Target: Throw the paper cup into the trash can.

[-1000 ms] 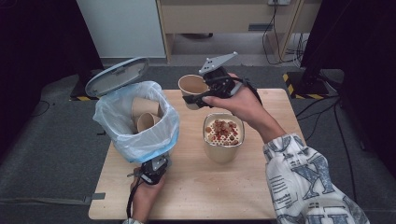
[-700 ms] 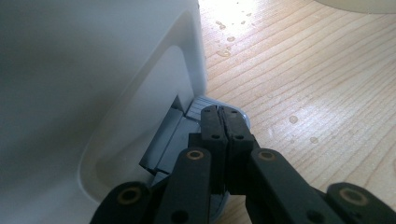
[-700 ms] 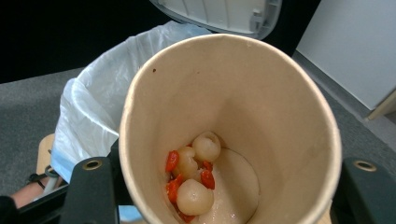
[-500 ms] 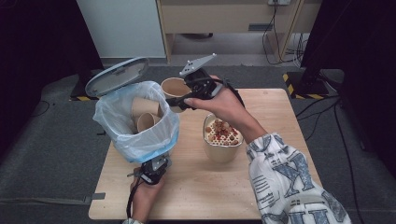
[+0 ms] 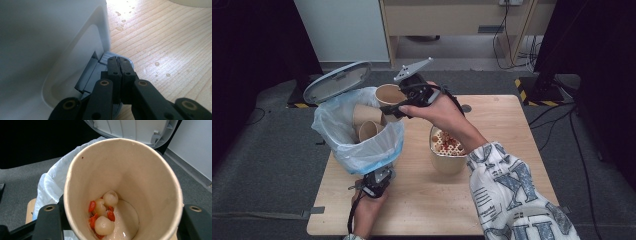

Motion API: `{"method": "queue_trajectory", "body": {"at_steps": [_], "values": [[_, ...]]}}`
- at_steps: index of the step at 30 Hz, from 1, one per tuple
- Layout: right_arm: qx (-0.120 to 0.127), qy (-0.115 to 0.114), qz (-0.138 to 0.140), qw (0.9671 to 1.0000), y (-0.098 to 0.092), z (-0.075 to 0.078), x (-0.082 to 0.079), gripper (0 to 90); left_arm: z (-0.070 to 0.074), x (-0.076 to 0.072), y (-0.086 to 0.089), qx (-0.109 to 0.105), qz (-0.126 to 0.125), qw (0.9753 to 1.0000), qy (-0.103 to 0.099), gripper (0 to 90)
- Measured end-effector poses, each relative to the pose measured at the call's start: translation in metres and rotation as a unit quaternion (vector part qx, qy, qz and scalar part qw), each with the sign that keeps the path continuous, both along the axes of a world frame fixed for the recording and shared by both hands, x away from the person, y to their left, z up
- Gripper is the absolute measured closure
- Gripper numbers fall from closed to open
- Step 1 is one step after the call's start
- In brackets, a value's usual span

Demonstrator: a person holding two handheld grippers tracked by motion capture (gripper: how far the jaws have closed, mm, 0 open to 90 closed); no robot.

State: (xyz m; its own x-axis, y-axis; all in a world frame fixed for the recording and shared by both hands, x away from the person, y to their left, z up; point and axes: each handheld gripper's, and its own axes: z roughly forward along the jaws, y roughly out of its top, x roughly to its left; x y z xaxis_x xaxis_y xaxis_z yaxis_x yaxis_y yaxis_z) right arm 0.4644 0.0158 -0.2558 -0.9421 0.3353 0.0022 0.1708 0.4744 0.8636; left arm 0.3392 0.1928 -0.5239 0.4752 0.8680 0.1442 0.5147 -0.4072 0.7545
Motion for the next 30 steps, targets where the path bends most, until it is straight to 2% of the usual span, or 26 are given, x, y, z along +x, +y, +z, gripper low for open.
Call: {"method": "queue_trajectory", "body": {"at_steps": [14, 23, 30], "values": [[0.001, 0.009, 0.004, 1.0000, 0.032, -0.004, -0.003, 34.5, 0.000, 0.000, 0.000, -0.001, 0.001, 1.0000, 0.000, 87.9], [0.000, 0.014, 0.024, 0.9996, 0.057, -0.008, -0.007, 34.3, 0.000, 0.000, 0.000, -0.002, 0.003, 1.0000, 0.001, 87.9], [-0.002, 0.017, 0.032, 0.9994, 0.068, -0.011, -0.011, 34.1, 0.000, 0.000, 0.000, -0.002, 0.001, 1.0000, 0.001, 87.9]]}}
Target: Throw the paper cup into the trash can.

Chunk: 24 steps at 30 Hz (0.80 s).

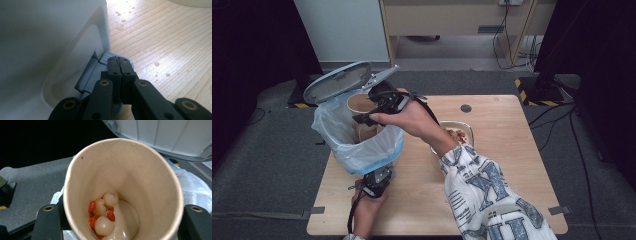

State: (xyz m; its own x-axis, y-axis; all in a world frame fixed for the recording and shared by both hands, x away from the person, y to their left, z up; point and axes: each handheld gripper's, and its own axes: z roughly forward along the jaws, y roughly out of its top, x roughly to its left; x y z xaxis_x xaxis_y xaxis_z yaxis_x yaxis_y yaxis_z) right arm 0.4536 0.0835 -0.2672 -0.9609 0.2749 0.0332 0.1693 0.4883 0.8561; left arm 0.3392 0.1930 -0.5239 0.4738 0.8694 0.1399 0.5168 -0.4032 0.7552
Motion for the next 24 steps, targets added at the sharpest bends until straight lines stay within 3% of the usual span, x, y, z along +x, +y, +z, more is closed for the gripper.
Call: {"method": "queue_trajectory", "body": {"at_steps": [20, 24], "values": [[-0.012, 0.003, 0.011, 0.9999, 0.021, -0.012, -0.002, 32.7, 0.000, 0.000, 0.000, -0.001, 0.000, 1.0000, 0.001, 87.9], [-0.023, 0.010, 0.012, 0.9996, 0.026, -0.016, -0.004, 25.4, 0.000, 0.000, 0.000, -0.001, 0.000, 1.0000, 0.001, 87.9]]}}
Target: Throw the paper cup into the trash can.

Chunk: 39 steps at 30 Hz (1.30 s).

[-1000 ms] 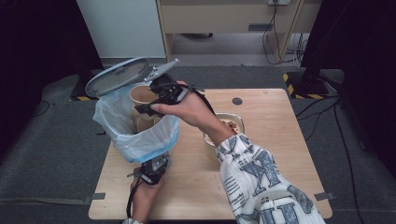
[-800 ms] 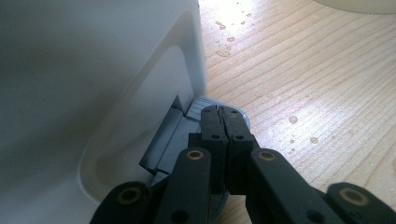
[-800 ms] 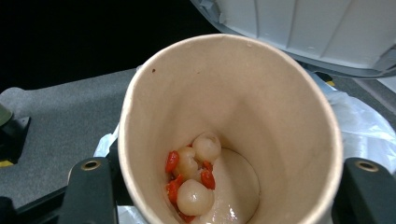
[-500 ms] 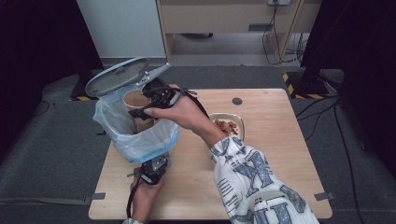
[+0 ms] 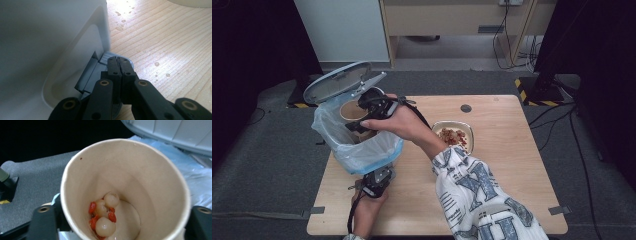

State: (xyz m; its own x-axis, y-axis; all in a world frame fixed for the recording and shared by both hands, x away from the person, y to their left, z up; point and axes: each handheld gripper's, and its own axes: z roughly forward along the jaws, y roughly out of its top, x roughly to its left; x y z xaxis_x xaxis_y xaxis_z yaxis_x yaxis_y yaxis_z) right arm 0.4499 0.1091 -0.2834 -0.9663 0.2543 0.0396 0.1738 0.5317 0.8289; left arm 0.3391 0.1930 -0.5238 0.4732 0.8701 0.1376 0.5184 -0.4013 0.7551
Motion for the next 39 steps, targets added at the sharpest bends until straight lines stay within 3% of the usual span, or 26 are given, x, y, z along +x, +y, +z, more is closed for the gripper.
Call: {"method": "queue_trajectory", "body": {"at_steps": [1, 3, 23, 39], "values": [[-0.009, -0.013, -0.005, 0.9999, 0.001, -0.003, -0.002, 16.3, 0.000, 0.000, 0.000, 0.000, 0.000, 1.0000, 0.000, 87.9], [-0.006, -0.016, -0.007, 0.9998, 0.000, -0.003, -0.002, 13.8, 0.000, 0.000, 0.000, 0.000, 0.001, 1.0000, 0.000, 87.9], [0.027, -0.012, -0.016, 0.9995, -0.019, 0.006, 0.001, 17.3, 0.000, 0.000, 0.000, 0.001, 0.000, 1.0000, -0.001, 87.9], [0.045, -0.023, -0.057, 0.9971, -0.048, 0.007, 0.011, 12.0, 0.000, 0.000, 0.000, 0.000, -0.001, 1.0000, -0.001, 87.9]]}}
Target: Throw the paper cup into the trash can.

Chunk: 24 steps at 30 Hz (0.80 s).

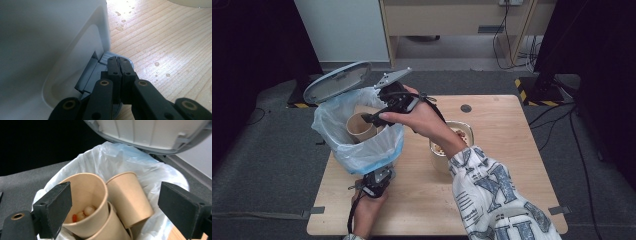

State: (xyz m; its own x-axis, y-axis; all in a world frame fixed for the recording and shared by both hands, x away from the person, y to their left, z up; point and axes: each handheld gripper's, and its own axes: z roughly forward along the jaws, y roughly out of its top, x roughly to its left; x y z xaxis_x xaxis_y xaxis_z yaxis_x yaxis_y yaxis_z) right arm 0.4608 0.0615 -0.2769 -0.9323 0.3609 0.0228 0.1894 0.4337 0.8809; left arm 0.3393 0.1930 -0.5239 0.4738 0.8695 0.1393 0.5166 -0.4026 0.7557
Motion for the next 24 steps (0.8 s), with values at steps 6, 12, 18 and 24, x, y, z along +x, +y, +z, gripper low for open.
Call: {"method": "queue_trajectory", "body": {"at_steps": [6, 12, 18, 24], "values": [[0.000, -0.001, -0.014, 0.9999, -0.010, 0.000, 0.004, 10.8, 0.000, 0.000, 0.000, 0.000, 0.000, 1.0000, 0.000, 87.9], [0.000, -0.002, -0.031, 0.9995, -0.025, -0.003, 0.008, 10.5, 0.000, 0.000, 0.000, 0.000, 0.001, 1.0000, 0.000, 87.9], [-0.002, -0.005, -0.044, 0.9990, -0.039, -0.007, 0.014, 10.2, 0.000, 0.000, 0.000, 0.001, -0.001, 1.0000, 0.000, 87.9], [0.002, -0.002, -0.059, 0.9982, -0.053, -0.012, 0.018, 9.7, 0.000, 0.000, 0.000, 0.003, -0.001, 1.0000, 0.001, 87.9]]}}
